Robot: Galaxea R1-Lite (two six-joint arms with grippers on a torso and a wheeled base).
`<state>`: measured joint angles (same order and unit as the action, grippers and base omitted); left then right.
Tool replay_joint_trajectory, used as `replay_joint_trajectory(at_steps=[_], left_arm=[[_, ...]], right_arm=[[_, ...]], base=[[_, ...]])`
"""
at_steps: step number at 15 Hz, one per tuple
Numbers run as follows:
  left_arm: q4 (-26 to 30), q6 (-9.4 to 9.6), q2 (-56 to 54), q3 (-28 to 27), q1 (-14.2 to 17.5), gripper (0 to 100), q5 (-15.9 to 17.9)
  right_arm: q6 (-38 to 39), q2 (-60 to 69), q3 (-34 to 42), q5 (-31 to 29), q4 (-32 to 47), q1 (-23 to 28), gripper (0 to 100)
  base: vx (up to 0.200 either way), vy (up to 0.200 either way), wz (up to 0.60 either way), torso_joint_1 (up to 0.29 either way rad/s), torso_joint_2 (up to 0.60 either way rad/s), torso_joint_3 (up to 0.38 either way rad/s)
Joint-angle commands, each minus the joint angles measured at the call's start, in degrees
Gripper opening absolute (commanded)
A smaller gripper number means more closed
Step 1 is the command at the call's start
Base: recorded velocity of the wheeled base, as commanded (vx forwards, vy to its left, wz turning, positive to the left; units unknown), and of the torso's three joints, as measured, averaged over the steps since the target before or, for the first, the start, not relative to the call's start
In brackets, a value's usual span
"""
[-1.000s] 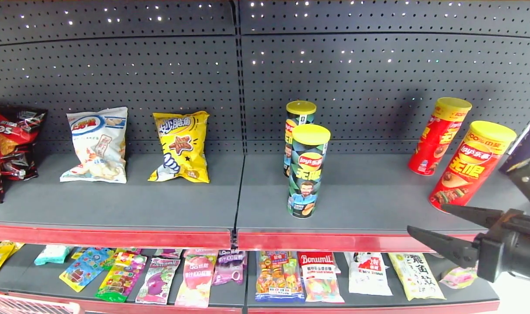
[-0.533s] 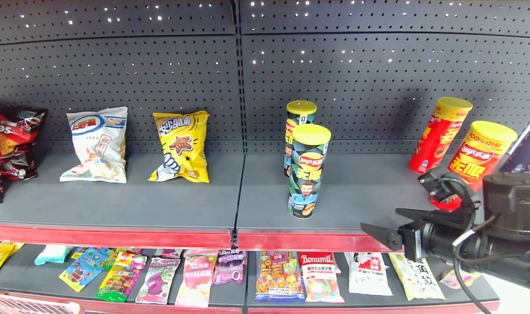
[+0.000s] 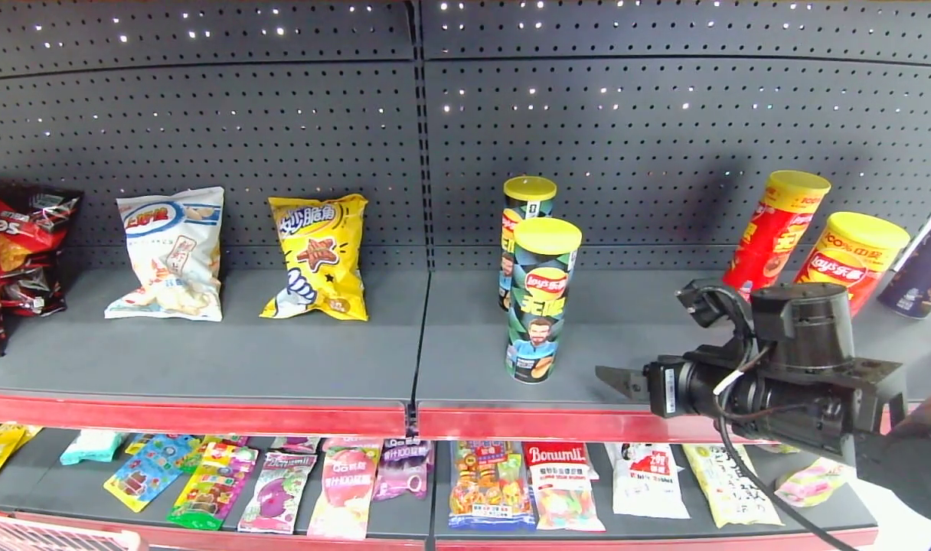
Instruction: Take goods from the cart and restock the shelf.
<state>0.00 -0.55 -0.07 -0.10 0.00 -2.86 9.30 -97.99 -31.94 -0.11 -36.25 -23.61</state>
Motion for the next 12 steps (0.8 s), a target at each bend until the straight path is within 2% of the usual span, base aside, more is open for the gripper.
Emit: replay_joint_trajectory(at_steps=[1,9,12], left_arm=[[0.0,-0.07,0.1,0.0,0.0,100,0.0],[0.0,-0.07,0.1,0.0,0.0,100,0.0],[0.0,-0.07,0.1,0.0,0.0,100,0.0]], right_arm=[[0.1,-3.0,-1.9,0.0,0.0,-0.1,100],[3.0,-8.0,-6.5,-3.7,0.0,-0.3,100],[3.5,-9.0,-7.8,-3.8,0.0,-2.3,100]], base=[[0.000,0.000,0.00,0.000,0.00,0.000],[0.000,0.000,0.00,0.000,0.00,0.000],[0.000,0.000,0.00,0.000,0.00,0.000]])
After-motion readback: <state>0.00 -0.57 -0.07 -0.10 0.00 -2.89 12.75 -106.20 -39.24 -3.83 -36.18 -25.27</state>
